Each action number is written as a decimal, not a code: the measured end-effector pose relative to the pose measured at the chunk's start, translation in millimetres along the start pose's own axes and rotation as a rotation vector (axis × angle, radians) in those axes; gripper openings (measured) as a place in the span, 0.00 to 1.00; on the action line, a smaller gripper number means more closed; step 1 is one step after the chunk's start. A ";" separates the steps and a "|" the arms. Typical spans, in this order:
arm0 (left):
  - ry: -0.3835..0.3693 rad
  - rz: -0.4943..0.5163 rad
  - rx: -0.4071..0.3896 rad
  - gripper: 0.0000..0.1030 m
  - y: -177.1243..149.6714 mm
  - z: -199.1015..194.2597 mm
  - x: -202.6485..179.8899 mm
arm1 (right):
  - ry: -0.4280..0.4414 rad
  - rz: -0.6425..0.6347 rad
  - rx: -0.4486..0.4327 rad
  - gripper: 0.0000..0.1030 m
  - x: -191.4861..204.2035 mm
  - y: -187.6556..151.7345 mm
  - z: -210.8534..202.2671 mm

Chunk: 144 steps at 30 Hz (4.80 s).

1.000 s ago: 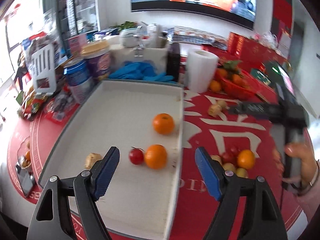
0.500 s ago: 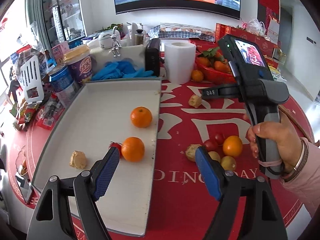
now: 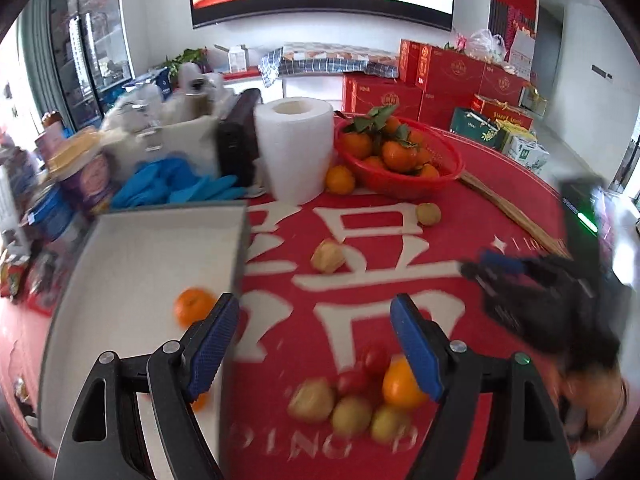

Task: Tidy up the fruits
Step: 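Grasp a dried fruit with the left tool while the right tool grasps a kiwi, then lower the dried fruit and kiwi into the white tray and release both, then move both tools back toward the loose fruits on the tablecloth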

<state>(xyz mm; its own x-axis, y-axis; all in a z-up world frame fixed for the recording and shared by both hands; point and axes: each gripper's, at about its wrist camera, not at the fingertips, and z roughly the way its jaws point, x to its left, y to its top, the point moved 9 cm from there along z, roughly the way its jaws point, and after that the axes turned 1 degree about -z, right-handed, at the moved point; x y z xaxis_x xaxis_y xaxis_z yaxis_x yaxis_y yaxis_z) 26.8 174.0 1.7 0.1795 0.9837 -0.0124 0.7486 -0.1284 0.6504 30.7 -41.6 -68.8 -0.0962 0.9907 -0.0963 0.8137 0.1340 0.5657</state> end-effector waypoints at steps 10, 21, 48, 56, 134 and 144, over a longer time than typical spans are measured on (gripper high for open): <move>0.080 0.007 0.164 0.74 12.5 92.9 -15.6 | 0.070 0.055 -0.018 0.29 -24.1 -10.9 -11.8; 0.063 -0.075 0.151 0.71 6.8 98.8 -12.2 | 0.068 0.082 -0.060 0.78 -22.3 44.8 23.2; 0.063 -0.148 -0.030 0.25 -7.3 -23.9 42.7 | 0.211 0.005 -0.079 0.29 26.9 40.9 -37.5; 0.175 -0.197 -0.076 0.25 -24.1 -50.8 99.1 | 0.294 -0.082 -0.065 0.29 89.7 40.8 -42.1; 0.281 -0.225 -0.034 0.80 -68.6 -47.7 137.0 | 0.306 0.030 0.012 1.00 84.1 37.2 -46.3; 0.249 -0.192 -0.035 0.80 -62.9 -50.6 121.1 | 0.253 0.088 0.033 1.00 42.1 18.6 -37.3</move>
<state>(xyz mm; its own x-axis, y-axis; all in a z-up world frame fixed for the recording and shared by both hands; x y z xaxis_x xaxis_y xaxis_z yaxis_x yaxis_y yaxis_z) -30.8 307.6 -2.3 -0.1275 0.9908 0.0459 0.7302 0.0624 0.6803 20.4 3.5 -31.8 -0.1614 0.9735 0.1621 0.8429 0.0505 0.5357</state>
